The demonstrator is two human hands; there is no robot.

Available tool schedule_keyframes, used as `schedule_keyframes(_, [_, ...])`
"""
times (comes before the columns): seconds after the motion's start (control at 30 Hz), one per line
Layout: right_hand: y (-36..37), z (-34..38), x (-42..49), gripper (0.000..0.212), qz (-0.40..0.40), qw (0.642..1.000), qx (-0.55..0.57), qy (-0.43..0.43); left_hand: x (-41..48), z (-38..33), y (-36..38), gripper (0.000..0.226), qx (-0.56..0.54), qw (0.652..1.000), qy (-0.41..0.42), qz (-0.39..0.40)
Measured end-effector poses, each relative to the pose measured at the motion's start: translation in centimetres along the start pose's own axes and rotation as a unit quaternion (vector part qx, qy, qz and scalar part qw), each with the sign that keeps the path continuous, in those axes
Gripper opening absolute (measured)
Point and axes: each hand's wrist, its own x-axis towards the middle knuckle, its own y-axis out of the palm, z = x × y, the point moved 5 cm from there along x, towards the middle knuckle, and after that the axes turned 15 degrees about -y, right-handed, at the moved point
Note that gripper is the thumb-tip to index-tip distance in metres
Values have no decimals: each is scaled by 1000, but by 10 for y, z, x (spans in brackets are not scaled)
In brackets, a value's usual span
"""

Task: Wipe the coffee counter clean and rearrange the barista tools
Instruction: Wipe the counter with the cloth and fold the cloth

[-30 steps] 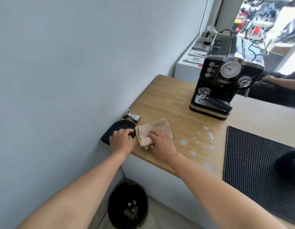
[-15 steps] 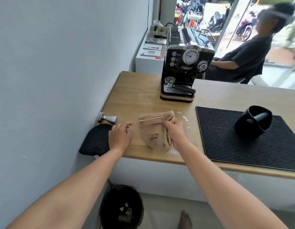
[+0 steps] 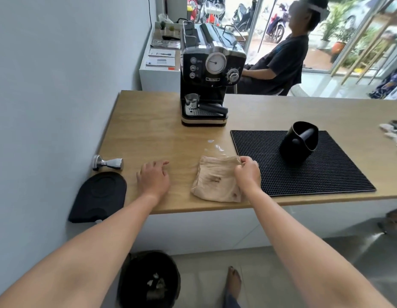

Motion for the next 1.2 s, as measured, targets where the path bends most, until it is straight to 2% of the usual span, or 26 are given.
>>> schedule_keyframes(0.1, [2,18,-13,49,-31,984,-145,-97,2,2,2,40,31,999,2,9])
schedule_keyframes(0.13, [8,27,-18,53,-14,978,-161,-133,3,3,2,41,37,999,4,14])
schedule_keyframes(0.2, [32,38,-32,66,70,965,-175,-183,6,3,6,45,56,998,14,27])
schedule_keyframes(0.3, [62,32,-44,86,180,949,-202,-160,10,4,11,54,92,995,25,43])
schedule_keyframes(0.4, [73,20,-41,96,200,941,-246,-117,12,8,14,61,124,990,30,52])
schedule_keyframes(0.57, [83,23,-22,82,198,938,-262,-110,17,10,17,67,166,983,41,63])
schedule_keyframes(0.7, [85,26,8,66,162,954,-232,-95,27,12,18,70,173,981,55,68])
schedule_keyframes(1.0, [92,35,73,61,132,976,-163,-62,25,14,18,71,174,982,70,39])
schedule_keyframes(1.2, [108,45,89,63,175,961,-186,-108,29,14,19,62,168,983,65,32])
